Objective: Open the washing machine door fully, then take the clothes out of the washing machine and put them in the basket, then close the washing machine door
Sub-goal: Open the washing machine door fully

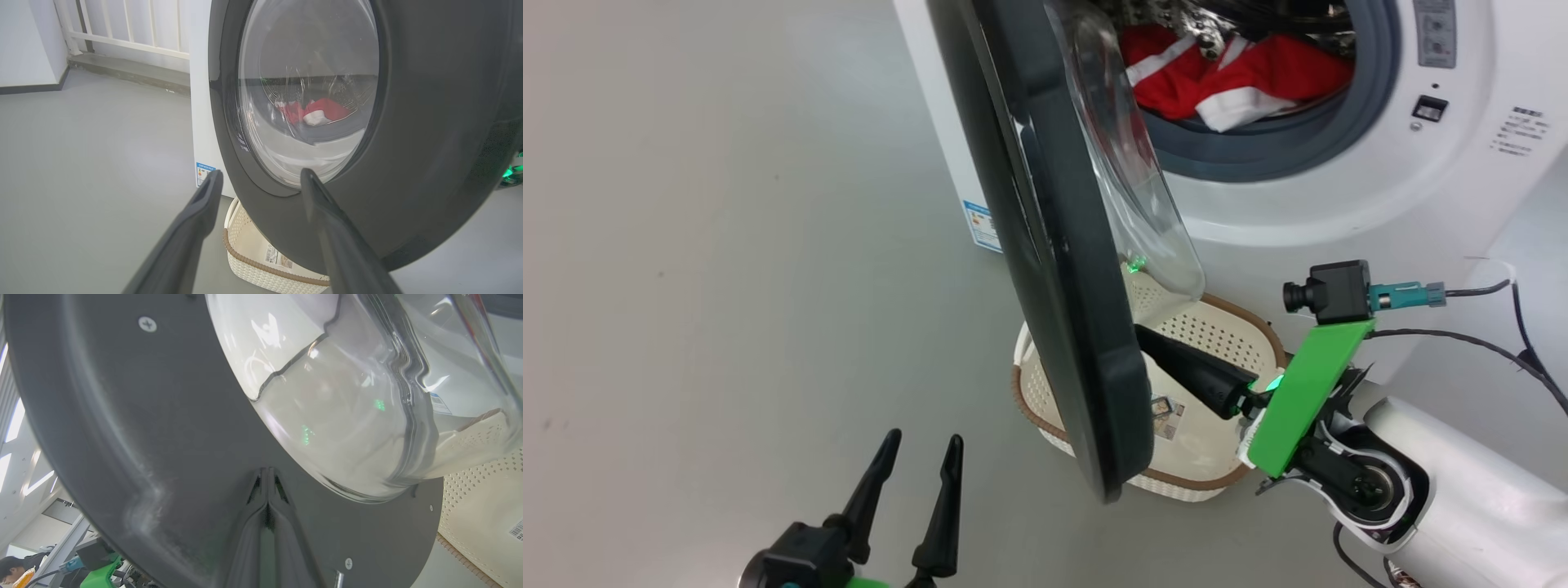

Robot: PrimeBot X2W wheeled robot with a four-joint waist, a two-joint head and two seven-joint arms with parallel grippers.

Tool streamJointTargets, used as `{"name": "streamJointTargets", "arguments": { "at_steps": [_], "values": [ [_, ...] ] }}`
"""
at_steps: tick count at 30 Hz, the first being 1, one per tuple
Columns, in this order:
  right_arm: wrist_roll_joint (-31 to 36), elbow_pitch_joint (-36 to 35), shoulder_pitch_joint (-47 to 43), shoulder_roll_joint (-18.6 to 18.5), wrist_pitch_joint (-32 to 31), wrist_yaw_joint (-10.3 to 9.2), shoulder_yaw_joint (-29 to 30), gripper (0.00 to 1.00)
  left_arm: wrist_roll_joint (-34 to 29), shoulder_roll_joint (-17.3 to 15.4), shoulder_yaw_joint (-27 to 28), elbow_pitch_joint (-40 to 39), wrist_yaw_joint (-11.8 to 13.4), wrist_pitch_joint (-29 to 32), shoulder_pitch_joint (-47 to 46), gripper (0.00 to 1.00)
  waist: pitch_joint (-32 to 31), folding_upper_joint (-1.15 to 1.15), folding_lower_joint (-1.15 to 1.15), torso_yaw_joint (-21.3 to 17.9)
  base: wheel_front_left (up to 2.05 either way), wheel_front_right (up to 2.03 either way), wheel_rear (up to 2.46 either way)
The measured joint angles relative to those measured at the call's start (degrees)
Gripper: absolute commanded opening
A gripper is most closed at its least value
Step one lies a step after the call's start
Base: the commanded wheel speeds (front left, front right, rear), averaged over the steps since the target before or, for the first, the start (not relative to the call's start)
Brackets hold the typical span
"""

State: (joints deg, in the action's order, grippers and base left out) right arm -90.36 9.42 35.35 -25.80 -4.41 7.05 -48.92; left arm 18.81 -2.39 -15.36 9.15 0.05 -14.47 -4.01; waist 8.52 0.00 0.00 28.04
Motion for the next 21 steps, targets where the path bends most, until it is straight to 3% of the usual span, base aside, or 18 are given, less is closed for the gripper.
{"name": "streamJointTargets", "arguments": {
  "at_steps": [7, 21],
  "values": [
    [0.1, 0.3, 0.0, 2.1, -0.6, -0.01, -0.3, 0.0, 0.0, 0.0, 0.2, 0.1, 0.5, 0.0, 0.6, 1.0, -0.8, 0.0, 0.0, 2.4, 0.0, 0.0, 0.0],
    [0.2, 1.5, 1.0, 5.4, -3.1, 0.0, -2.1, 0.0, 0.1, 0.0, 1.8, -2.8, 2.3, 0.0, 1.8, 1.0, 0.2, 0.0, 0.0, 3.4, 0.0, 0.0, 0.0]
  ]
}}
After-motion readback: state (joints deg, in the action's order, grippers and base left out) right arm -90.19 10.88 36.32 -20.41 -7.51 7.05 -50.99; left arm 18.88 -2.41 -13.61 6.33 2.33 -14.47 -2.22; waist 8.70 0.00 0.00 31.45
